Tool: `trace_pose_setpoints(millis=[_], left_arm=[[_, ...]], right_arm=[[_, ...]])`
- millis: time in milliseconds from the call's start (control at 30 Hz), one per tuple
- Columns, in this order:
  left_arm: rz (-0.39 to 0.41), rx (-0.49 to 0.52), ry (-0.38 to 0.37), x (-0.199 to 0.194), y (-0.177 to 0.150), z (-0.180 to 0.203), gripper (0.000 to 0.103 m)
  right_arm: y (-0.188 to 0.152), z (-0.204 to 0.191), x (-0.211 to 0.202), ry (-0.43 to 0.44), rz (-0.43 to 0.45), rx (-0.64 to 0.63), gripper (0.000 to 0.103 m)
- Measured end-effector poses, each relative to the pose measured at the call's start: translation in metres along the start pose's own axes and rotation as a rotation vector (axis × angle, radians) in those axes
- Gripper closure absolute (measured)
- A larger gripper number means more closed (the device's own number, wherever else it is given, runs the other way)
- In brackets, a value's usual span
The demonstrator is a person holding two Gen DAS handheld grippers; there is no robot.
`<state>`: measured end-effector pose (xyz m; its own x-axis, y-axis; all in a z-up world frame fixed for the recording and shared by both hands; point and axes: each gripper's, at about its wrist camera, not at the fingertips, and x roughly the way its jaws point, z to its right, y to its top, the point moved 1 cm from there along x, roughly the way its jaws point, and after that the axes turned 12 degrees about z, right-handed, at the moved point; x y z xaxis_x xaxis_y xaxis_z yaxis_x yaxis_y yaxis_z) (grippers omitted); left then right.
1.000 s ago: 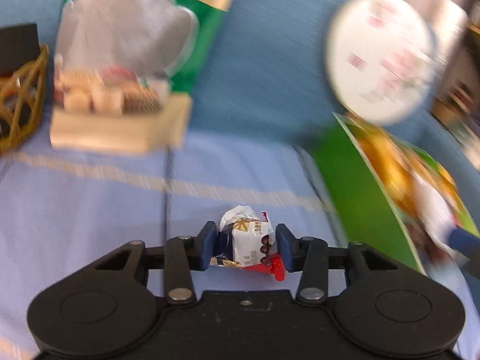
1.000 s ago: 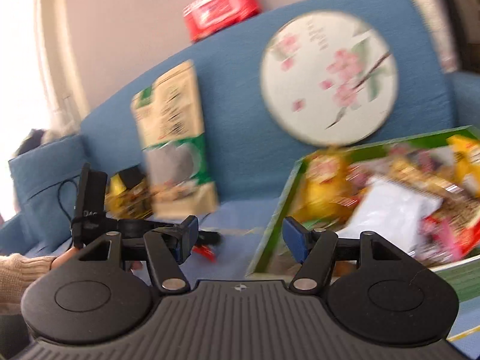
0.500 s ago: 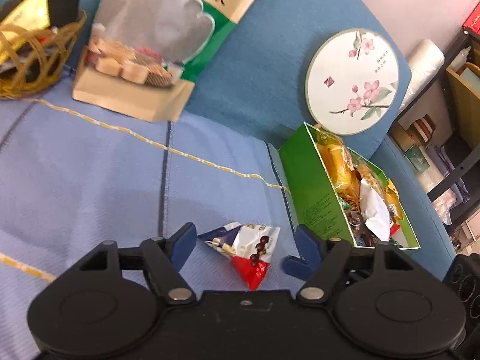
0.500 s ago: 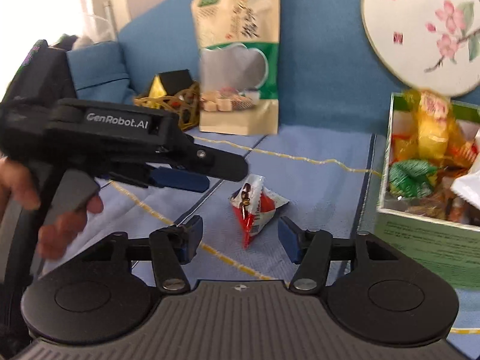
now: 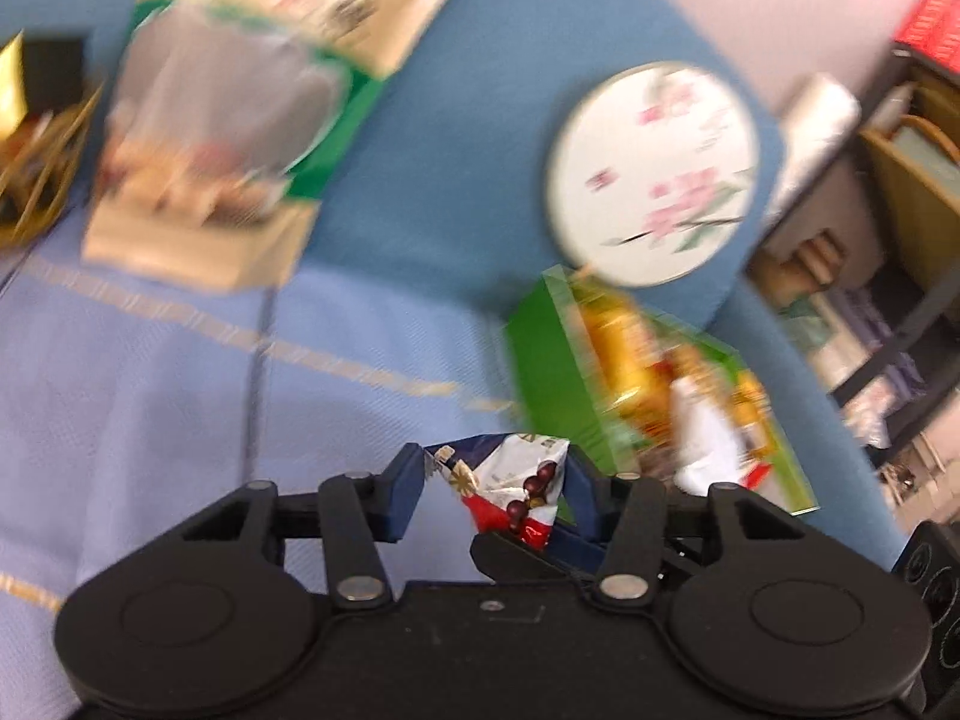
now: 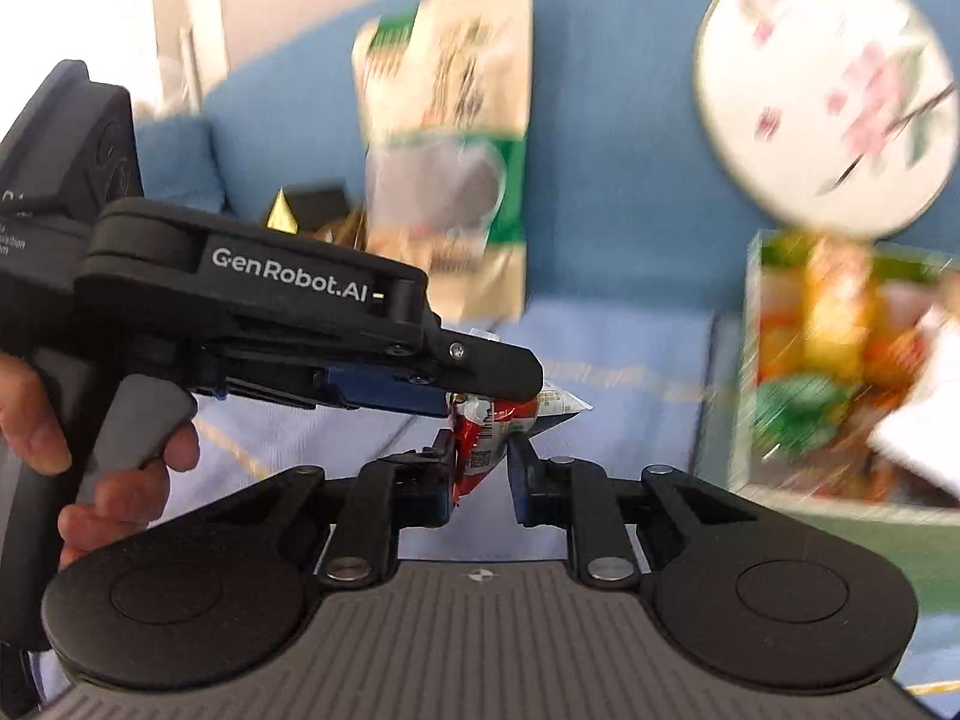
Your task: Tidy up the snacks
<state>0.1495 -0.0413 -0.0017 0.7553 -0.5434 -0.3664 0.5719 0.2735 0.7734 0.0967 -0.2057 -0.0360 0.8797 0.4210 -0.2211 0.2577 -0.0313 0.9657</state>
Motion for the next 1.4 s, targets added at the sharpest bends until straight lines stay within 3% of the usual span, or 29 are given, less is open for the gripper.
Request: trace_pose_setpoints(millis=[333, 467, 633, 700, 767, 833, 867, 933, 1200, 1300, 1400], left_arm=[[-0.014, 0.104, -0.234, 0.046, 0.009, 0.105, 0.029], [-0.063, 0.147, -0.306, 0.084, -0.003, 0.146, 0.029], [-0.111, 0.156, -0.352, 0.123, -0.023, 0.173, 0.027], [-0.112, 0.193, -0.343, 0.133, -0.031, 0.178, 0.017], [-0.101, 0.222, -0.311, 0.14, -0.038, 0.176, 0.0], [-0.055, 0.197, -0.263, 0.136, -0.039, 0.167, 0.0], [-0.024, 0.183, -0.238, 0.131, -0.038, 0.161, 0.0], [-0.007, 0.162, -0.204, 0.12, -0.033, 0.149, 0.0], [0.031, 0.146, 0.009, 0.054, -0.035, 0.107, 0.0], [0.026, 0.119, 0.077, 0.024, -0.044, 0.096, 0.0], [0.033, 0.157, 0.122, -0.005, -0.056, 0.092, 0.0]], right_arm=[[0.037, 0.07, -0.084, -0.229, 0.183, 0.087, 0.07], [0.035, 0.097, -0.107, -0.372, 0.203, 0.066, 0.07], [0.026, 0.131, -0.114, -0.468, 0.194, 0.126, 0.07], [0.019, 0.14, -0.106, -0.496, 0.168, 0.134, 0.069], [0.009, 0.145, -0.096, -0.533, 0.094, 0.126, 0.058], [0.007, 0.144, -0.092, -0.559, 0.054, 0.072, 0.043], [0.009, 0.141, -0.093, -0.569, 0.061, 0.045, 0.023], [0.011, 0.134, -0.097, -0.567, 0.108, 0.006, 0.0], [0.018, 0.122, -0.097, -0.55, 0.08, 0.012, 0.0], [0.016, 0.108, -0.106, -0.578, 0.087, 0.036, 0.0], [0.002, 0.09, -0.123, -0.636, 0.056, 0.091, 0.0]])
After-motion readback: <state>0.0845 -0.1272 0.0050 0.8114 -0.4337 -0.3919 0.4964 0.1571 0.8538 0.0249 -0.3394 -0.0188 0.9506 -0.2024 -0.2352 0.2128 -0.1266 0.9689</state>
